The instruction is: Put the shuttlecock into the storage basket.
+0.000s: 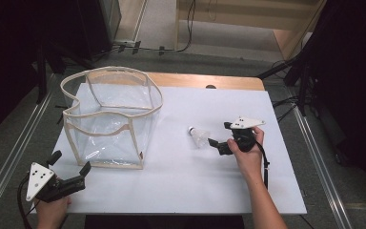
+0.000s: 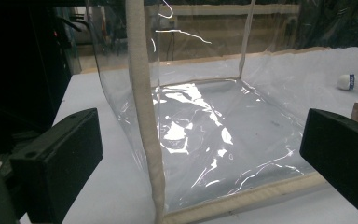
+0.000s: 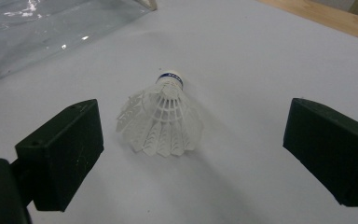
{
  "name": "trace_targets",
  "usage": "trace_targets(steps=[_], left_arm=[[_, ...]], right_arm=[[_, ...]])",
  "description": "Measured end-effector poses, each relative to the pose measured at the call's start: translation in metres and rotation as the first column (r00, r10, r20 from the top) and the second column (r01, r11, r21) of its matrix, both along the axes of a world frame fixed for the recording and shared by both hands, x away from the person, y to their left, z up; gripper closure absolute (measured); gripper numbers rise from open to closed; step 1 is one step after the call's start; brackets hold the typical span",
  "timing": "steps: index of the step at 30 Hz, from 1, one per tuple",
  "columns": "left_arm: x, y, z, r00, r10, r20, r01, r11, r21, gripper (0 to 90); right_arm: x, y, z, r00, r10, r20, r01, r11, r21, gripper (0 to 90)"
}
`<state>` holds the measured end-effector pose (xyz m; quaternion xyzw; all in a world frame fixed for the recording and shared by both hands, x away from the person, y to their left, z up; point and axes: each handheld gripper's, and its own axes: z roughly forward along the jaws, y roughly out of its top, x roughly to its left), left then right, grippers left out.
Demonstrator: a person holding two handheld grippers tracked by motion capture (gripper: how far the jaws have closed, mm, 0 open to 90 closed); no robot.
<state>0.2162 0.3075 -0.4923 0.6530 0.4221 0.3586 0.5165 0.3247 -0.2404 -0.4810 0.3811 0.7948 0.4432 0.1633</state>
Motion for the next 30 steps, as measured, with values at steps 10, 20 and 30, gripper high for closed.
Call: trace_targets(steps=[10, 20, 30], left_arm=[[0.0, 0.0, 0.0, 1.0, 0.0, -0.002, 0.0, 1.0, -0.001, 0.0], [0.0, 0.0, 0.0, 1.0, 0.0, -0.002, 0.0, 1.0, -0.001, 0.0], [0.0, 0.0, 0.0, 1.0, -0.001, 0.0, 0.001, 1.0, -0.003, 0.0]], right_arm=[[0.009, 0.003, -0.007, 0.9995, -0.004, -0.033, 0.003, 1.0, -0.005, 3.2], [0.014, 0.006, -0.013, 0.9987, 0.001, -0.051, -0.003, 0.999, -0.039, 4.0], [0.021, 0.011, -0.017, 0.997, 0.006, -0.077, -0.01, 0.998, -0.063, 4.8]])
